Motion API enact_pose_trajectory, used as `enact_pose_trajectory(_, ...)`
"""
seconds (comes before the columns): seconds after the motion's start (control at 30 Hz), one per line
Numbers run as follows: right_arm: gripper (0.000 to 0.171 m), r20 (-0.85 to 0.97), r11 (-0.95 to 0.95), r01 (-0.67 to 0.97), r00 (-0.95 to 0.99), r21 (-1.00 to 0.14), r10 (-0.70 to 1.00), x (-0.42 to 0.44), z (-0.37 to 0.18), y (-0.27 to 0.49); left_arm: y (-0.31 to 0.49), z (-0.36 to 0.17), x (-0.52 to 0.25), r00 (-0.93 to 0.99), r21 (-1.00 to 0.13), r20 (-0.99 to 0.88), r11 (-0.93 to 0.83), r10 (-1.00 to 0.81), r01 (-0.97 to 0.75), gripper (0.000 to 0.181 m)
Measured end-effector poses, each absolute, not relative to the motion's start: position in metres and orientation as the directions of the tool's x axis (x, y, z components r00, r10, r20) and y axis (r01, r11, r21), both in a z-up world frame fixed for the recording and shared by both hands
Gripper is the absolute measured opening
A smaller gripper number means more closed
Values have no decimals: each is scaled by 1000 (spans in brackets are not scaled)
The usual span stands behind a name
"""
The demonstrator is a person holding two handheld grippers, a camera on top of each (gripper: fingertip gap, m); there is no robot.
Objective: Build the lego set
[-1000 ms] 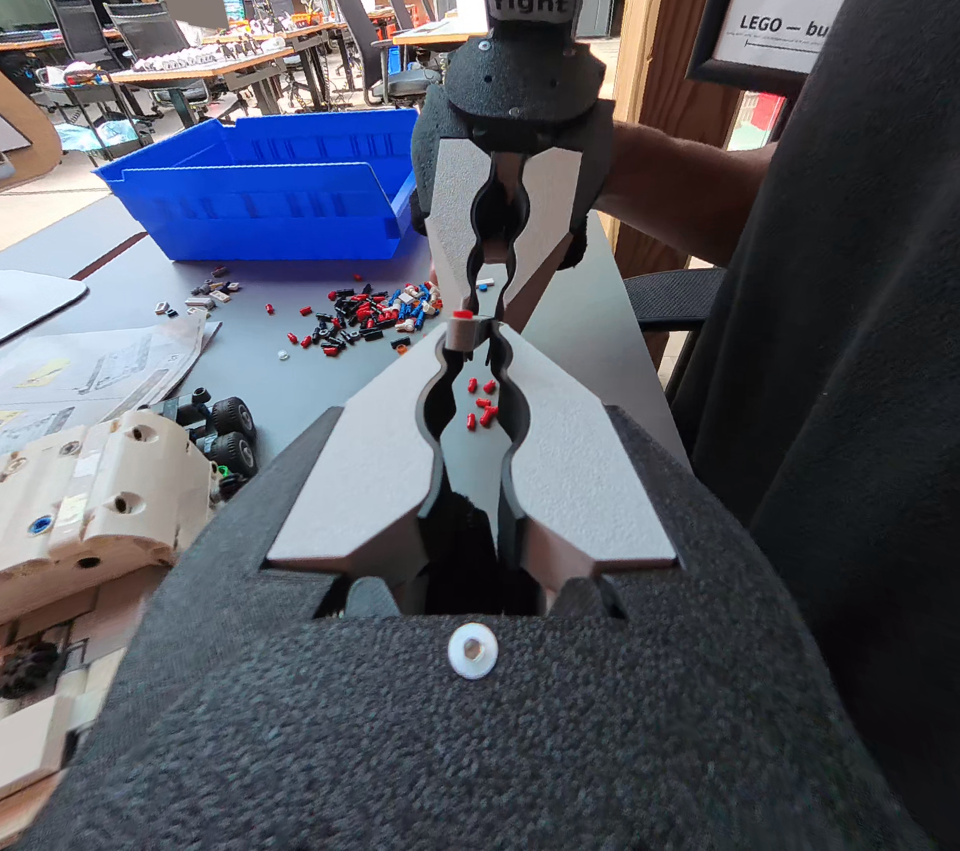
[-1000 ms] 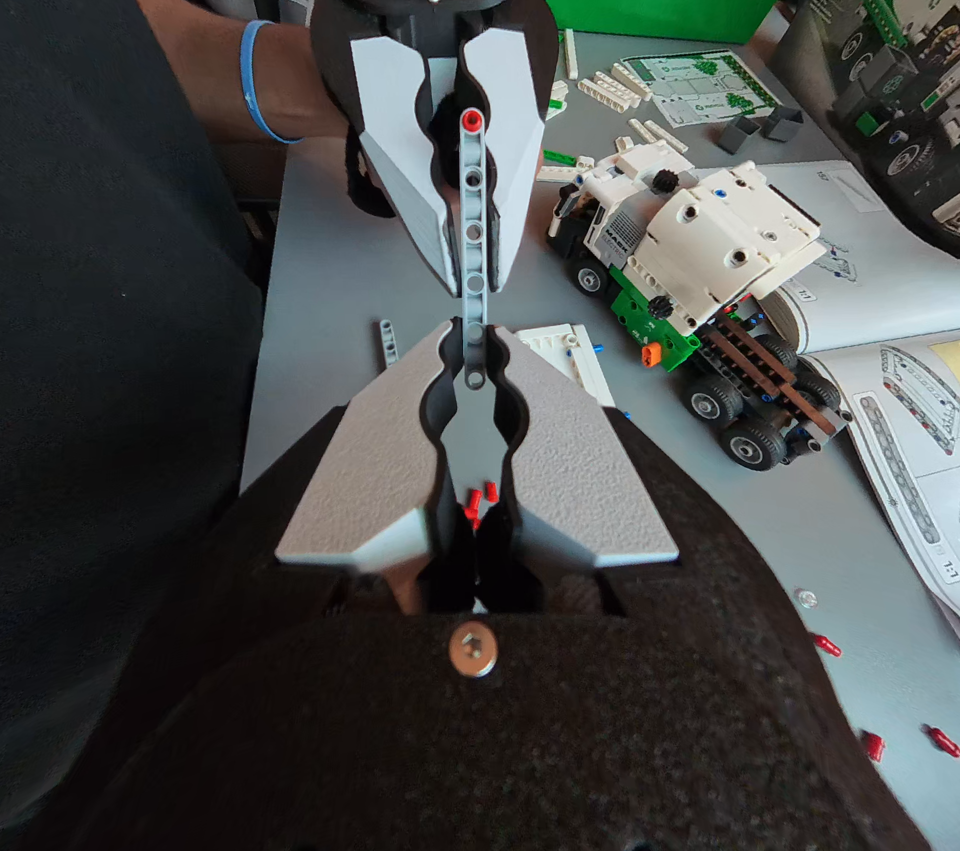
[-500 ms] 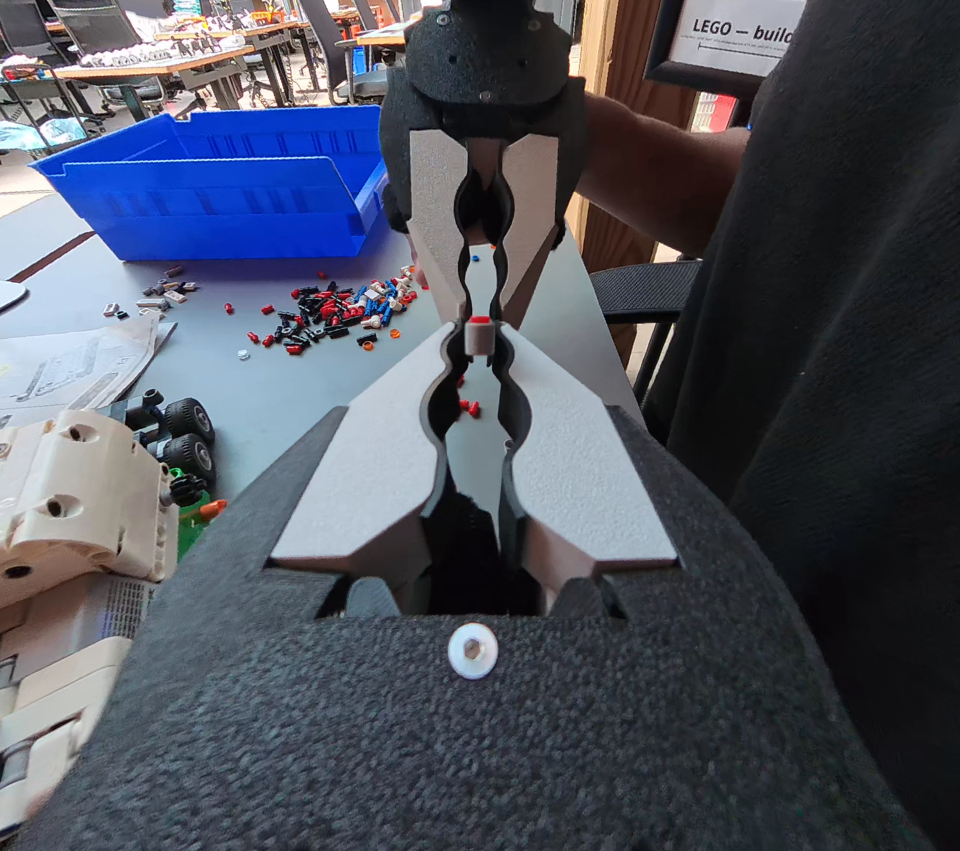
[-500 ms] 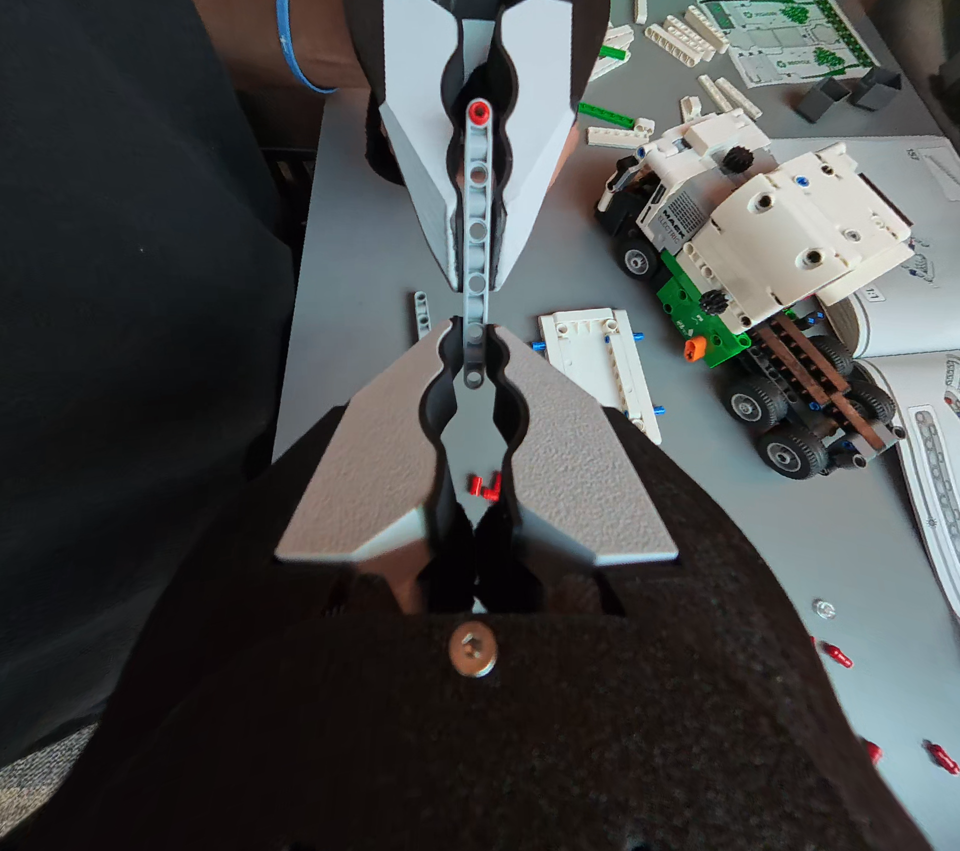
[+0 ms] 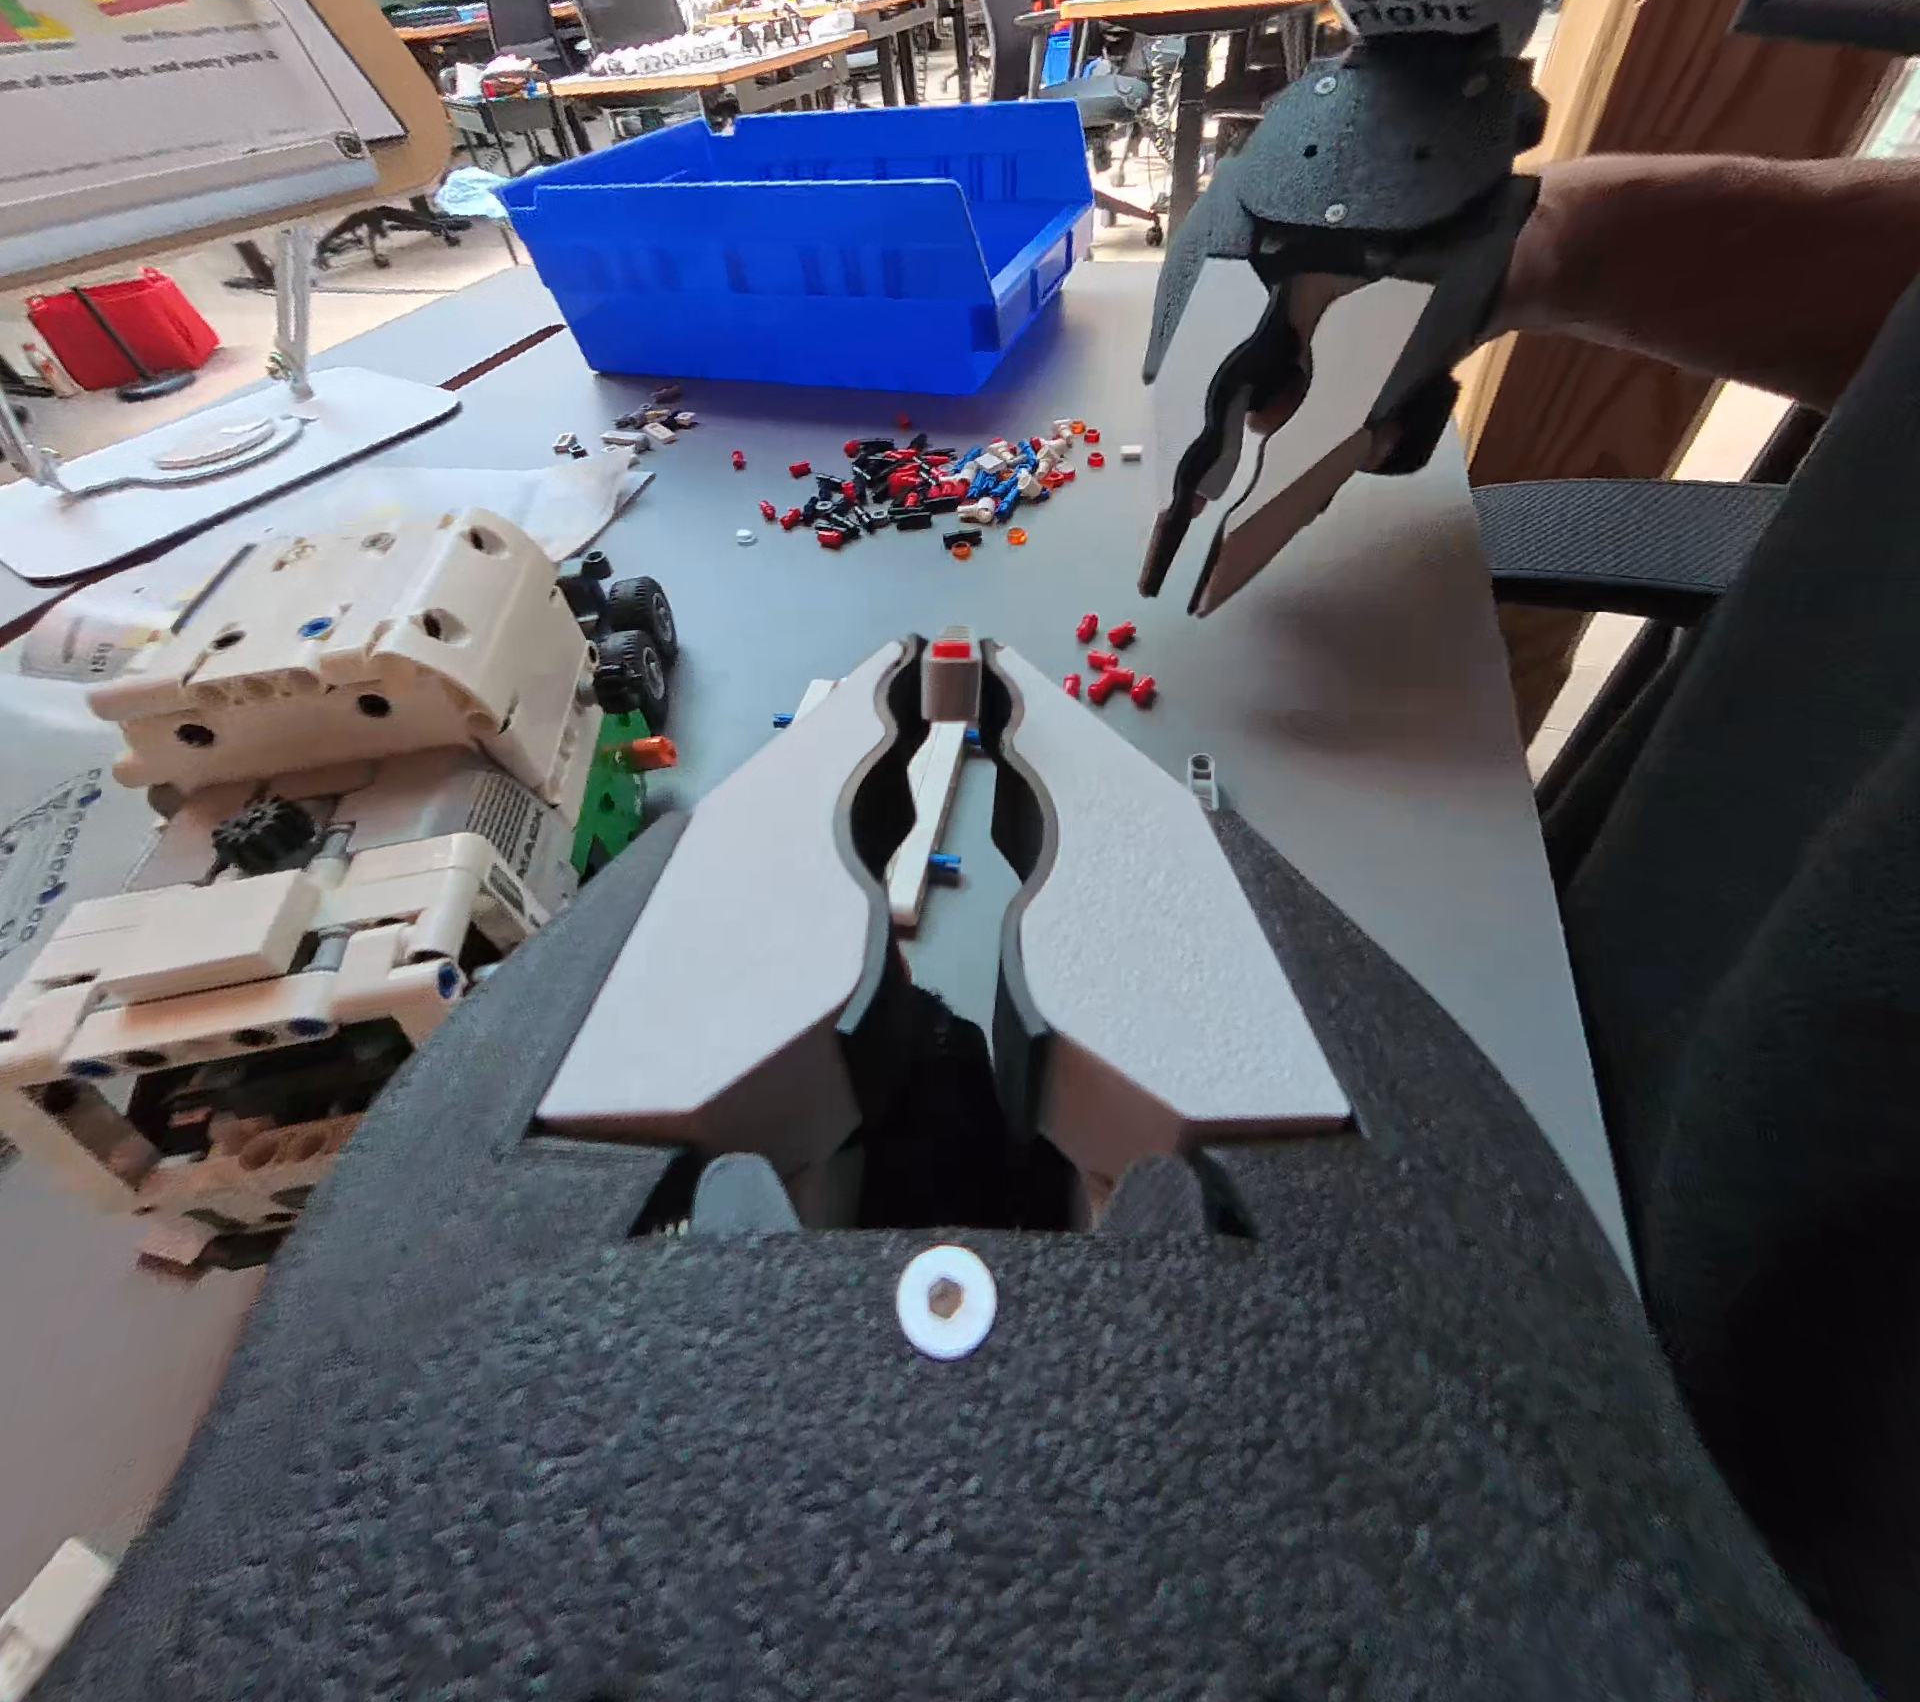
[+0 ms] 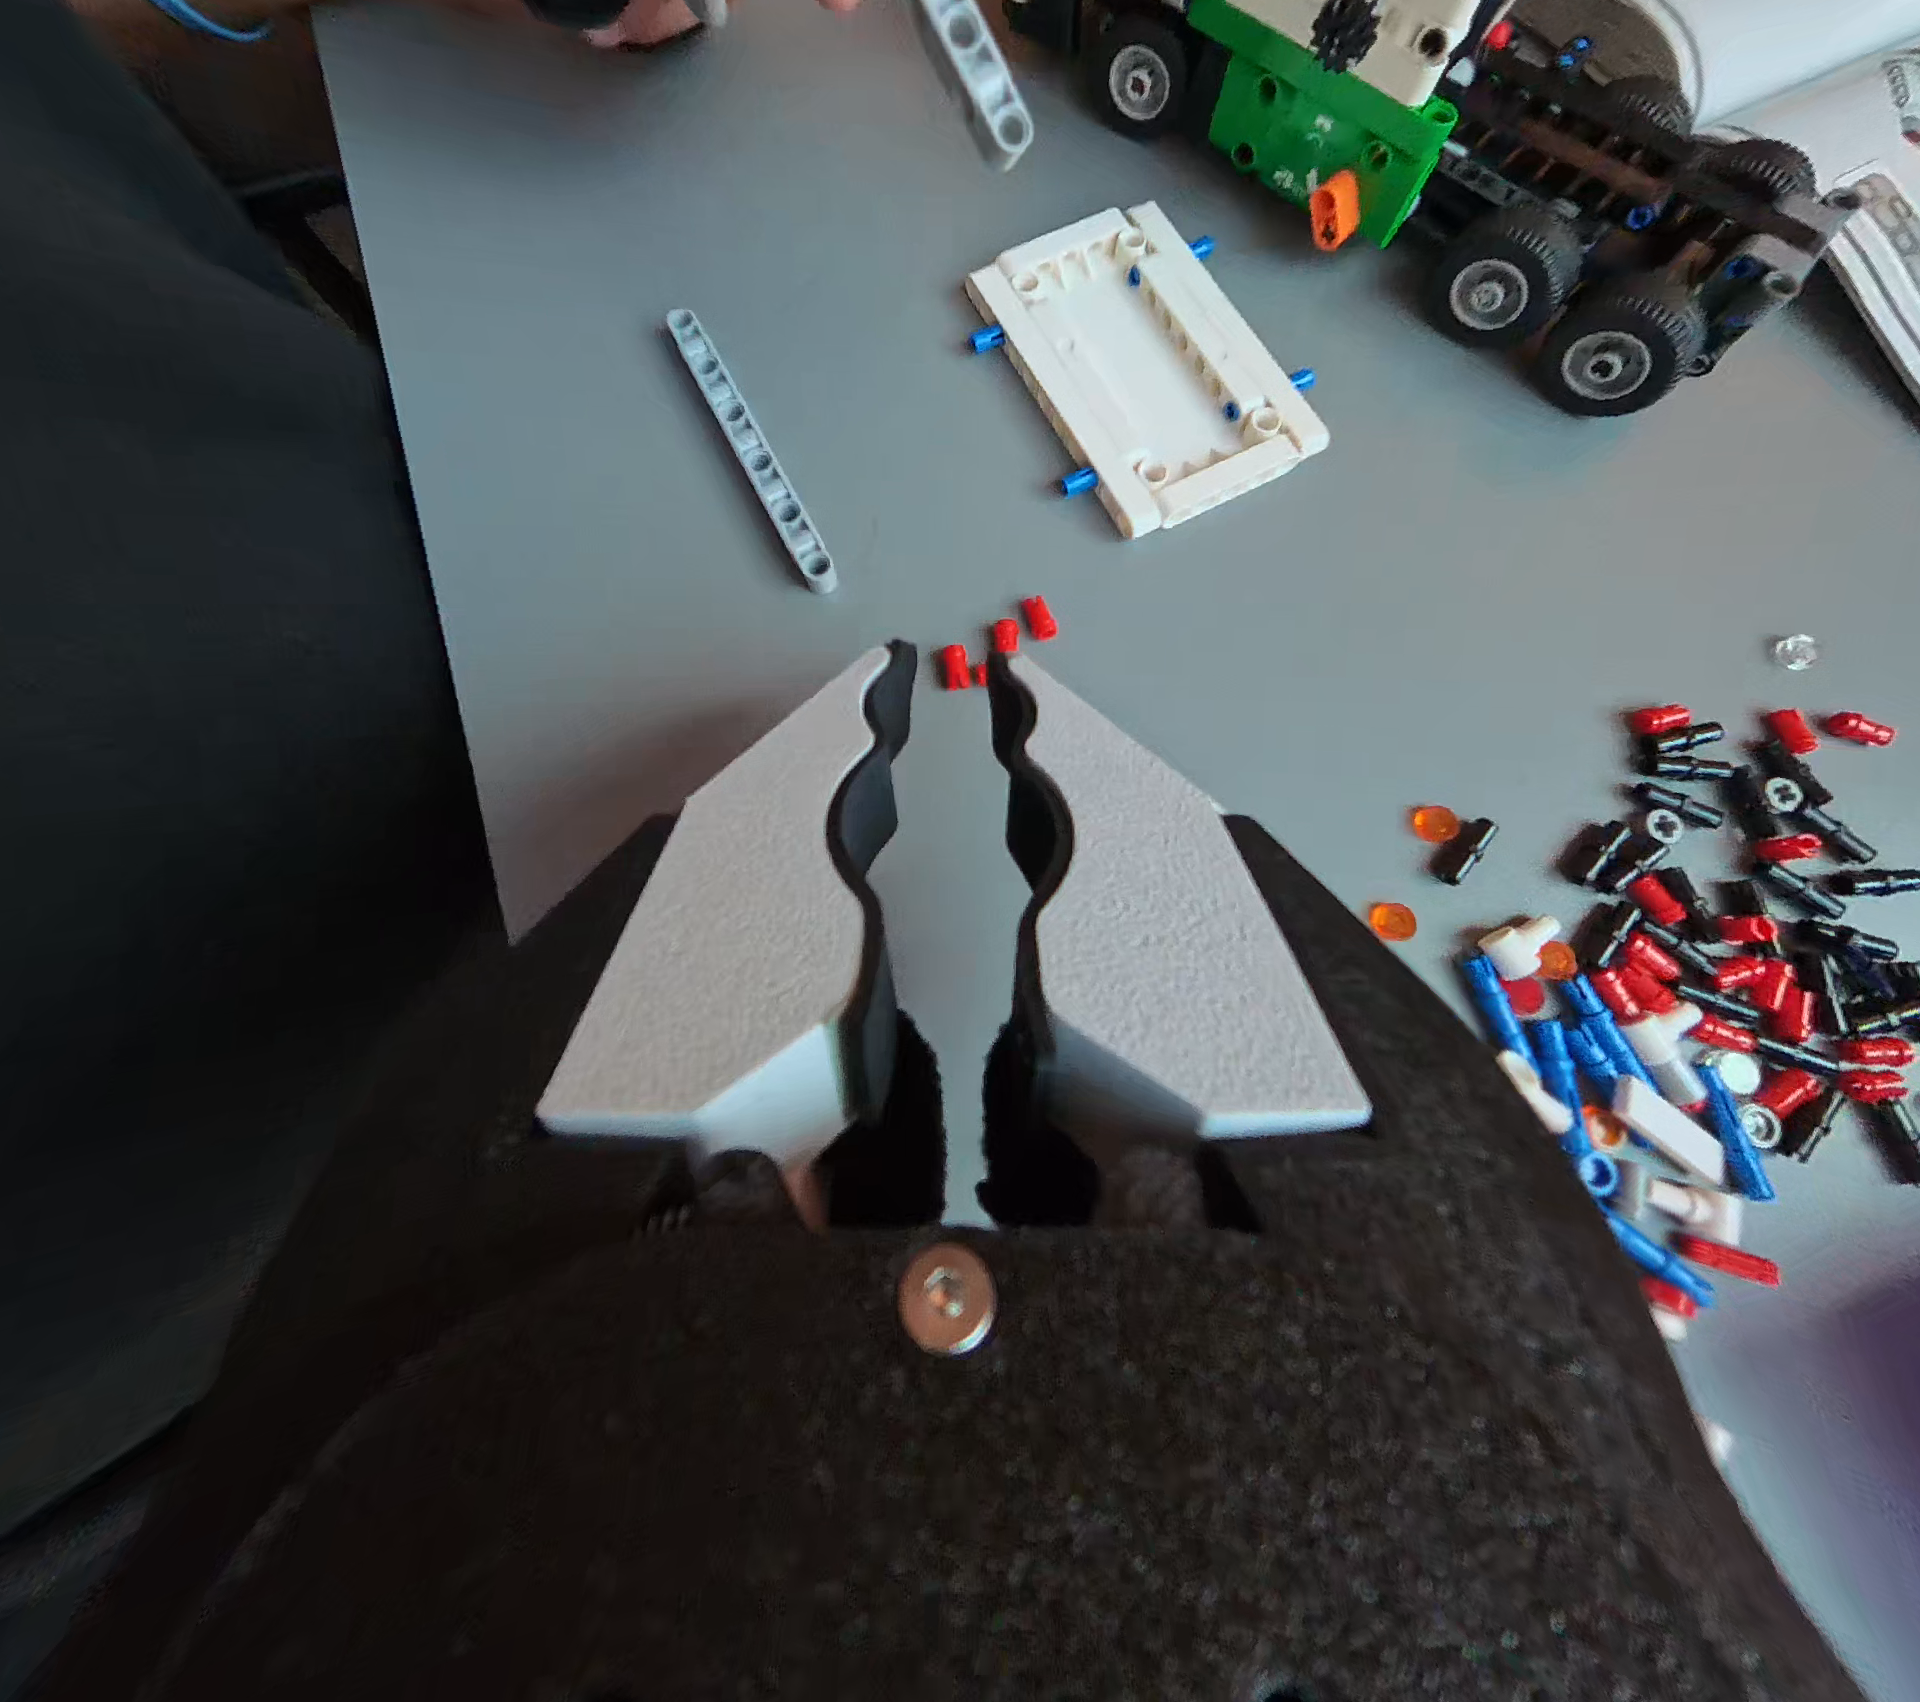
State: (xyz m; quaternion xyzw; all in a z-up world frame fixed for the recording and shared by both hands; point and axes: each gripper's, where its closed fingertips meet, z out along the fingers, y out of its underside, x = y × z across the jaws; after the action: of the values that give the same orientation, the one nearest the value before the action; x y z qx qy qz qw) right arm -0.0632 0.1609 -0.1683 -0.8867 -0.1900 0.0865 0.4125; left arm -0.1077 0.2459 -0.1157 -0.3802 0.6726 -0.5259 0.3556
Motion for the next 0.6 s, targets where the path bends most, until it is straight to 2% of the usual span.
enact_pose_trajectory(0.03, 13, 13, -589, 273, 914, -760, 407, -65, -172, 161, 246, -116, -108, -448, -976, -99, 175, -889, -132, 6)
enact_pose_trajectory(0.37, 6, 109, -704, 530, 828, -473, 550, -72, -200, 170, 245, -115, -110, -438, -975, -128, 193, -890, -107, 6)
enact_pose_trajectory(0.6, 6, 75, -723, 569, 803, -391, 591, -75, -201, 172, 245, -115, -116, -440, -972, -155, 216, -884, -92, 6)
